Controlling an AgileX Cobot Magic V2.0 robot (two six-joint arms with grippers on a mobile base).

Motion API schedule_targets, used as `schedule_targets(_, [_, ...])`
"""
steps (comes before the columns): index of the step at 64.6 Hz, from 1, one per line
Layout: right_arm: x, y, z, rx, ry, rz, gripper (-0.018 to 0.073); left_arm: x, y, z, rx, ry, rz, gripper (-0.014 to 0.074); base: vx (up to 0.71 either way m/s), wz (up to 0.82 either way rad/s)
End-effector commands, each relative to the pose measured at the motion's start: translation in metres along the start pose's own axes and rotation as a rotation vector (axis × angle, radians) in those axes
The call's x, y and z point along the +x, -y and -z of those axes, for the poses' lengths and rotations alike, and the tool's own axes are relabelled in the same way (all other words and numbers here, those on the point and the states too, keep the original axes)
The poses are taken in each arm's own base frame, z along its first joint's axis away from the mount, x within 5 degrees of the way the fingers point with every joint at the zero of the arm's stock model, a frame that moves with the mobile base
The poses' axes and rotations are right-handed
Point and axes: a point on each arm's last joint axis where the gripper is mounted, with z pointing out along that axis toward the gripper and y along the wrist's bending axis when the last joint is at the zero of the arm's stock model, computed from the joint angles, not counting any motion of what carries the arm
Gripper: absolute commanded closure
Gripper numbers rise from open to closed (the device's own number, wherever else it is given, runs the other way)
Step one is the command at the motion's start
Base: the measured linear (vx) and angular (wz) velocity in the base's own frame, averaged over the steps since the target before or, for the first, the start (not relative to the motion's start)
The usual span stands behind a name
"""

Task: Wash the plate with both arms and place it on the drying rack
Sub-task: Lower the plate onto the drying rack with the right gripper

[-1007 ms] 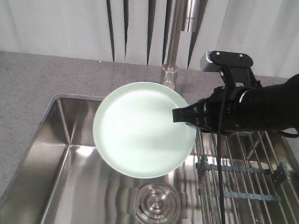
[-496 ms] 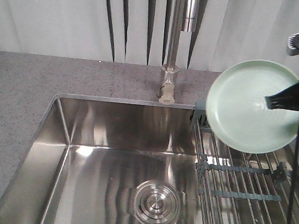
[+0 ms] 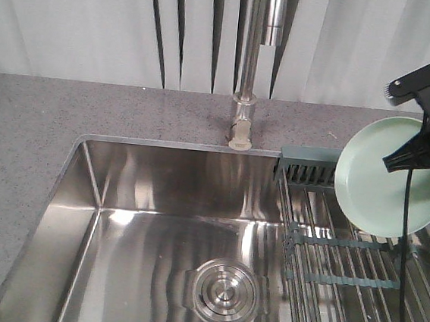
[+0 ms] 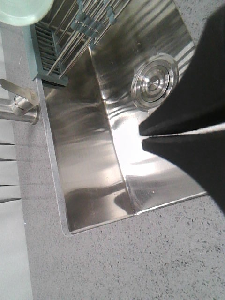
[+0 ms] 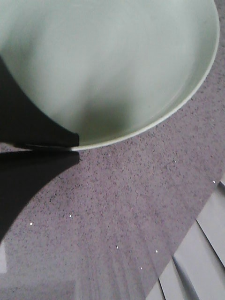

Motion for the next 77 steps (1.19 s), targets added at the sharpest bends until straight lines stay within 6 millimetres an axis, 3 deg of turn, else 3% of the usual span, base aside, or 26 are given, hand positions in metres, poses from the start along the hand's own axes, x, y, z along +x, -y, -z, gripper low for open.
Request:
schedule_targets(1, [-0.016,0.006,-0.001,0.029,0.062,0.014,0.0555,-0.012,0.0,0.002,-0.007,0.073,0.027,0.0603,0.0,0.0])
schedule_targets(15, [-0.026,-0.011,-0.029,0.016,0.015,0.072,0.0555,-0.012,0.0,0.002,-0.007,0.073,0.027,0.0603,0.0,0.0])
schedule_targets(30, [-0.027,-0.016,-0.045,0.064,-0.034,0.164,0.0555,-0.012,0.0,0.002,-0.008,0.074,0.027,0.0603,0.0,0.0])
schedule_targets(46, [-0.035,-0.001,-0.039,0.15,-0.069,0.17,0.0555,-0.012,0.0,0.002,-0.009,0.075,0.026,0.0603,0.0,0.0])
schedule_targets(77, [-0.033,-0.009,-0.04,0.051,-0.1,0.168,0.0545,-0.012,0.0,0.002,-0.009,0.075,0.026,0.0603,0.0,0.0])
